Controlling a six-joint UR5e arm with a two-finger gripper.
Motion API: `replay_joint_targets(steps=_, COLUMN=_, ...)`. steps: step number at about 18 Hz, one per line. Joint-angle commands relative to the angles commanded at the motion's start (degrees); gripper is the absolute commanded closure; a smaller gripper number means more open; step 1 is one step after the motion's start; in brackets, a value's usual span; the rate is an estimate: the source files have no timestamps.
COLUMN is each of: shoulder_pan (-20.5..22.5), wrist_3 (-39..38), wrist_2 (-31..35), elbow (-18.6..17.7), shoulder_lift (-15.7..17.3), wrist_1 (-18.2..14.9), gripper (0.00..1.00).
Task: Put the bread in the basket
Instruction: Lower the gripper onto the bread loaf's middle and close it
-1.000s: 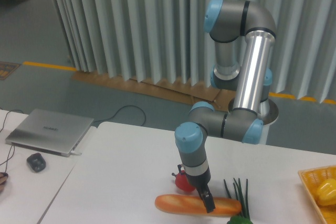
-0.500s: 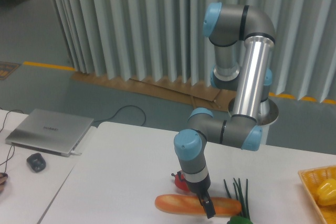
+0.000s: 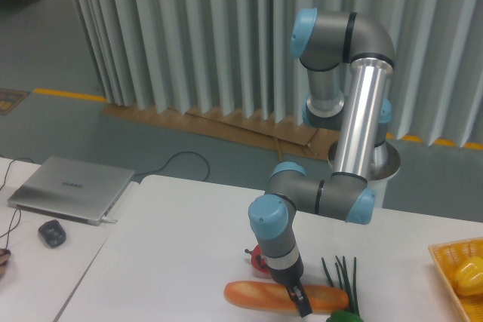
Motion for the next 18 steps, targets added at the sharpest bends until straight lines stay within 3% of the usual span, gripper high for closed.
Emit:
replay_joint_targets(steps=1, shoulder_pan=0.17, wrist_3=0.09, wrist_2=-0.09, elbow=0.0, shoulder_lift=0.17, wrist_1=0.0, gripper=0.4)
replay_joint_targets(steps=3, shoulder_pan=0.35, wrist_3=0.18, wrist_2=-0.09, elbow=0.09, shoulder_lift=0.53, wrist_1=0.0, gripper=0.39)
replay_joint_targets(steps=5, shoulder_pan=0.53, wrist_3=0.09, wrist_2=-0.09, elbow=0.09, shoulder_lift=0.62, wrist_1=0.0, gripper=0.43)
replay_joint_targets(steps=6, shoulder_pan=0.88, wrist_3=-0.08, wrist_2=-0.09, elbow=0.17, shoulder_lift=0.79, wrist_1=0.0, gripper=0.5)
replay_joint_targets(steps=18, shoulder_pan=2.64, wrist_3=0.18, wrist_2=-0.26, elbow=0.35, shoulder_lift=3.25, wrist_1=-0.26, gripper=0.53)
